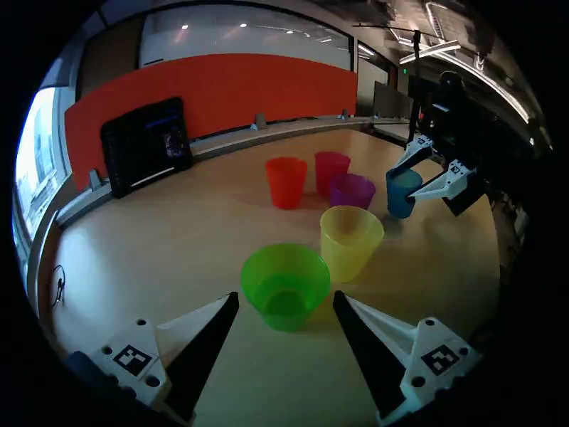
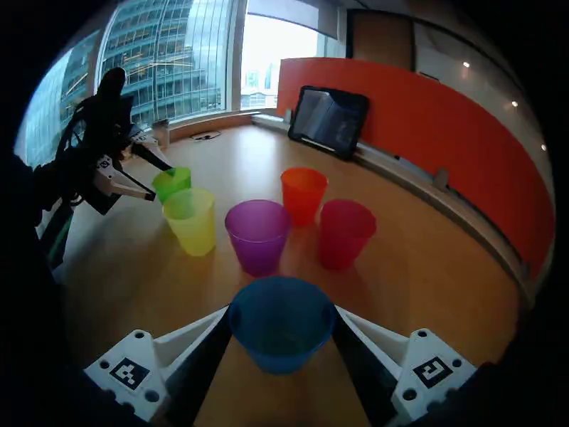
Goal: Pour water
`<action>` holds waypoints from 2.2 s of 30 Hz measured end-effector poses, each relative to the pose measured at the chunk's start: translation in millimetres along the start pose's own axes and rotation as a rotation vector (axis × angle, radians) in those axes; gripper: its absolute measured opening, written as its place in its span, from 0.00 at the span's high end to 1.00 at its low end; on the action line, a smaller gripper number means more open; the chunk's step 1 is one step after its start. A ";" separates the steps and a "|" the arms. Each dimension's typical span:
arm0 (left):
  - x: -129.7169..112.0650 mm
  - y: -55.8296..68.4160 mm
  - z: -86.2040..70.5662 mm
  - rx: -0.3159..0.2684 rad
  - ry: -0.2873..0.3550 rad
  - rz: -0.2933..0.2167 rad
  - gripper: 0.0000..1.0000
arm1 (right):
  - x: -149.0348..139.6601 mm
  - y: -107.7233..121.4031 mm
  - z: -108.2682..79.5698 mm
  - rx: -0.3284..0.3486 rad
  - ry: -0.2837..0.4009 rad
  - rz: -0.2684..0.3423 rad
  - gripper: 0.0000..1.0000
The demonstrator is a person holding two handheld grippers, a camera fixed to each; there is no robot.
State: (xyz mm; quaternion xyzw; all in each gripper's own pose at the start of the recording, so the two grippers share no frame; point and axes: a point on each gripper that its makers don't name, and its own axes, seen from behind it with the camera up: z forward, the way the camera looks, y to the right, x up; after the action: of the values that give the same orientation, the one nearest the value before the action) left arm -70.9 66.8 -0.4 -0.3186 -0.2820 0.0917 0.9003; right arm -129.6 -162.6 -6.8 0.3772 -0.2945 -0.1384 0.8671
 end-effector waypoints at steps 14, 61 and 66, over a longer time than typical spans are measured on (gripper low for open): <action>3.2 8.3 -11.2 0.001 0.027 -0.016 0.01 | -8.9 -0.4 -0.3 -0.015 -0.003 0.003 0.05; 43.8 -2.2 -108.1 0.304 0.313 -0.023 0.01 | -0.6 -1.4 -120.0 -0.265 0.262 0.142 0.00; 58.0 -4.8 -115.3 0.362 0.379 -0.015 0.01 | 3.0 7.9 -130.1 -0.341 0.312 0.160 0.00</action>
State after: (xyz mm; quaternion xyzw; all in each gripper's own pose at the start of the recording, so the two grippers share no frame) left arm 42.1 22.9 -44.8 -0.1618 -0.0898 0.0729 0.9800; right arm -47.1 -84.1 -70.3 0.2179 -0.1584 -0.0571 0.9613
